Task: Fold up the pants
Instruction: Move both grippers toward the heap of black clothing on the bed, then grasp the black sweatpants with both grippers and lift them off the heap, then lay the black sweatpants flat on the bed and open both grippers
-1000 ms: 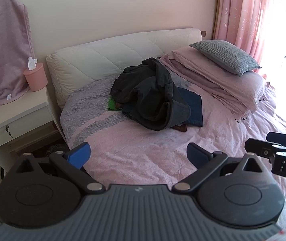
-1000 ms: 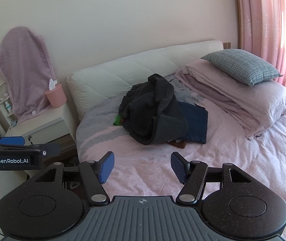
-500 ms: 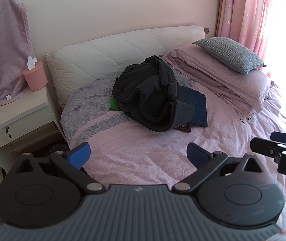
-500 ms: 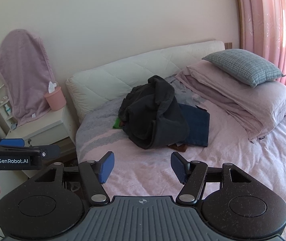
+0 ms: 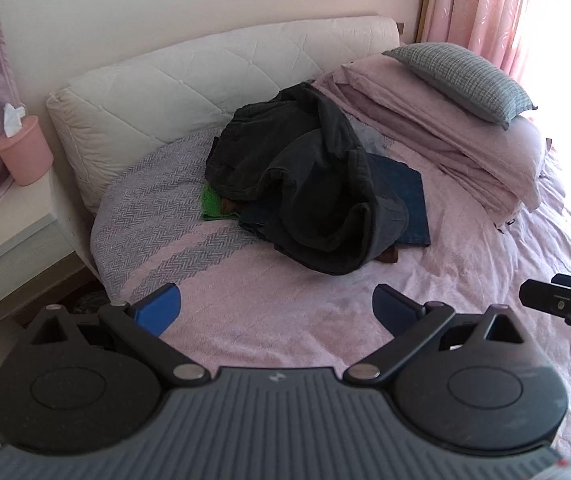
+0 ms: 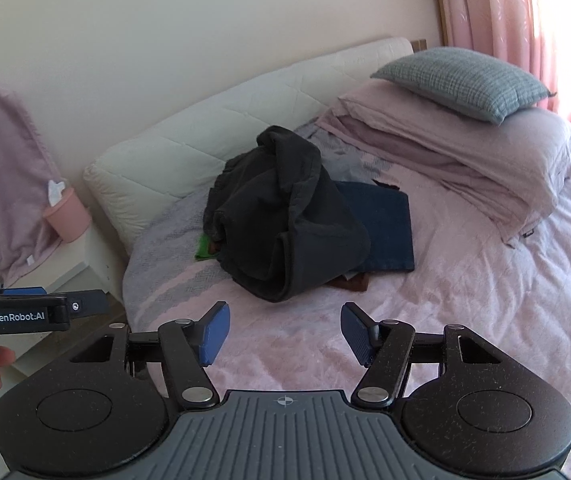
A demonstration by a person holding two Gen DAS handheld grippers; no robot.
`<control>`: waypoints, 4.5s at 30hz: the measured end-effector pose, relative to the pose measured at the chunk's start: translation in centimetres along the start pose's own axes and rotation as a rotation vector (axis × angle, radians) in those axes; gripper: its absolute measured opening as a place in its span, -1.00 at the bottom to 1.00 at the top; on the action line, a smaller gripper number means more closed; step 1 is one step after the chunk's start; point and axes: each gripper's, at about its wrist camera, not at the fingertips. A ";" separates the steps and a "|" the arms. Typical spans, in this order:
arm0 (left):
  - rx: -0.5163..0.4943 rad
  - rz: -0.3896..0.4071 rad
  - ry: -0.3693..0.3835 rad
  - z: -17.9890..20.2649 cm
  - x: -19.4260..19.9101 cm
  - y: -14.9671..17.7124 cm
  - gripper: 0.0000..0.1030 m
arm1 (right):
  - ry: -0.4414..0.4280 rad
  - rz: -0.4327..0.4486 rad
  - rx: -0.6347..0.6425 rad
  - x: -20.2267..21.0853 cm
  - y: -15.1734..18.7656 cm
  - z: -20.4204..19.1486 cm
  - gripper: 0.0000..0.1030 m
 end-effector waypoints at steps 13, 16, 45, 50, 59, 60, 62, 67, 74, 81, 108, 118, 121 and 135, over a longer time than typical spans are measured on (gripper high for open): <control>-0.029 -0.088 0.049 -8.0 -15.9 -6.8 0.88 | 0.165 -0.043 0.020 -16.4 -4.5 -2.3 0.15; -0.041 -0.103 0.052 -8.8 -19.4 -8.5 0.88 | 0.191 -0.047 0.048 -19.7 -5.2 -2.6 0.15; -0.150 -0.116 0.193 -11.2 -35.8 -12.6 0.66 | 0.559 0.172 0.007 -28.0 -12.2 5.6 -0.84; -0.116 -0.027 0.229 -13.8 -39.8 -15.7 0.66 | 0.590 0.142 -0.057 -27.4 -13.4 8.2 -0.85; -0.094 -0.091 0.413 -17.1 -49.2 -18.0 0.78 | 0.618 0.104 -0.217 -28.7 -15.0 12.3 -0.85; -0.081 -0.114 0.422 -17.2 -50.0 -17.8 0.84 | 0.622 0.110 -0.228 -28.7 -15.3 12.8 -0.85; -0.072 -0.120 0.436 -17.0 -50.3 -17.5 0.83 | 0.637 0.160 -0.269 -28.1 -16.4 14.0 -0.85; -0.125 -0.060 0.438 -15.8 -48.0 -16.8 -0.23 | 0.614 0.345 -0.256 -24.0 -18.5 12.2 -0.85; -0.053 0.081 0.470 -17.3 -40.5 -16.9 -0.48 | 0.549 0.562 -0.091 -16.2 -19.3 6.0 -0.87; -0.138 0.258 0.591 -12.9 -28.2 -18.0 -0.49 | 0.515 0.866 -0.124 -2.0 -18.3 3.3 -0.88; -0.661 -0.260 0.660 24.2 -4.0 9.9 -0.17 | 0.773 -0.068 -0.584 25.8 20.4 13.1 -0.17; -0.728 -0.180 0.566 25.0 2.1 11.8 0.05 | 0.675 -0.039 -0.544 25.3 22.2 15.1 -0.16; -0.747 -0.158 0.573 24.4 2.5 11.6 0.05 | 0.677 -0.013 -0.566 25.2 22.5 14.5 -0.16; -0.826 -0.134 0.643 19.8 1.3 9.7 0.12 | 0.732 -0.015 -0.654 21.2 22.8 8.1 -0.16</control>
Point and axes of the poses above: each gripper's, at about its wrist camera, not at the fingertips, and x roughly against the way its jaws point, z to its right, y to its underside, and after that the axes turned 7 degrees about -x, right-handed
